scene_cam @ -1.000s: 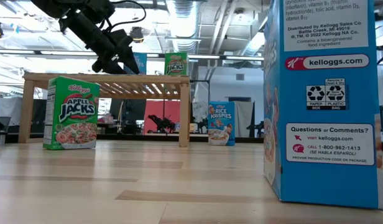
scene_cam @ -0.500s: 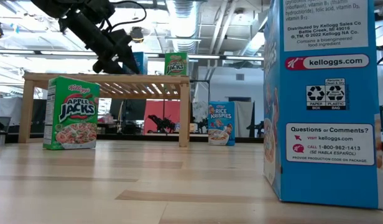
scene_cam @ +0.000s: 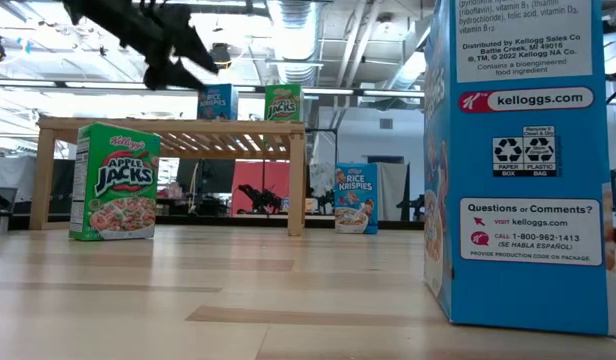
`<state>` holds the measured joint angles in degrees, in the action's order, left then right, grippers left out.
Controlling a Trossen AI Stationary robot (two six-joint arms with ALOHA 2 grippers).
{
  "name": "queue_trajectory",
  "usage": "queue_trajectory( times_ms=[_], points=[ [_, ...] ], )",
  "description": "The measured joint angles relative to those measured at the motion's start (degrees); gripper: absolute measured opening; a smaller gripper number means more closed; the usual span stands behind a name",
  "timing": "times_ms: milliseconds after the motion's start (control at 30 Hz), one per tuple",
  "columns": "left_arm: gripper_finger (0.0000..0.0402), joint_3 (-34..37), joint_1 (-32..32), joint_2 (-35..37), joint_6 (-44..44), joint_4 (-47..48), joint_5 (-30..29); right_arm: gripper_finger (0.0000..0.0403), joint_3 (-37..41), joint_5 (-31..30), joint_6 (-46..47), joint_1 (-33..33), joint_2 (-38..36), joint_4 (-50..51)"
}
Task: Stack cereal on shelf
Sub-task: Put the bottom red cereal box on the shelf
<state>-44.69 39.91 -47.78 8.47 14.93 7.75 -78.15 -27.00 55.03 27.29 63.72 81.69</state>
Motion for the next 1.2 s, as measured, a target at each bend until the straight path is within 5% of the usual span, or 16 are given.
queue_trajectory(
  times_ms=[167,300,633,1000,1200],
  points=[
    [0.0271,0.0,-5.4,3.6,2.2,0.2,4.3,0.0261,0.0,-1.1,-2.7,0.3,0.0,0.1],
    [0.0271,0.0,-11.1,5.4,3.1,0.1,5.1,0.0261,0.0,-8.2,-4.0,2.8,-0.9,0.1],
    [0.0271,0.0,-22.8,5.8,4.7,-3.4,-1.1,0.0261,0.0,-19.2,-1.1,12.4,-4.6,0.1],
    [0.0271,0.0,-31.9,5.8,8.3,-3.9,-4.0,0.0261,0.3,-20.0,-2.5,13.0,-4.5,-0.4],
    [0.0271,0.0,-36.8,5.8,8.3,-4.1,-4.7,0.0261,5.7,-27.0,-1.1,16.5,-6.7,-1.3]
  ],
)
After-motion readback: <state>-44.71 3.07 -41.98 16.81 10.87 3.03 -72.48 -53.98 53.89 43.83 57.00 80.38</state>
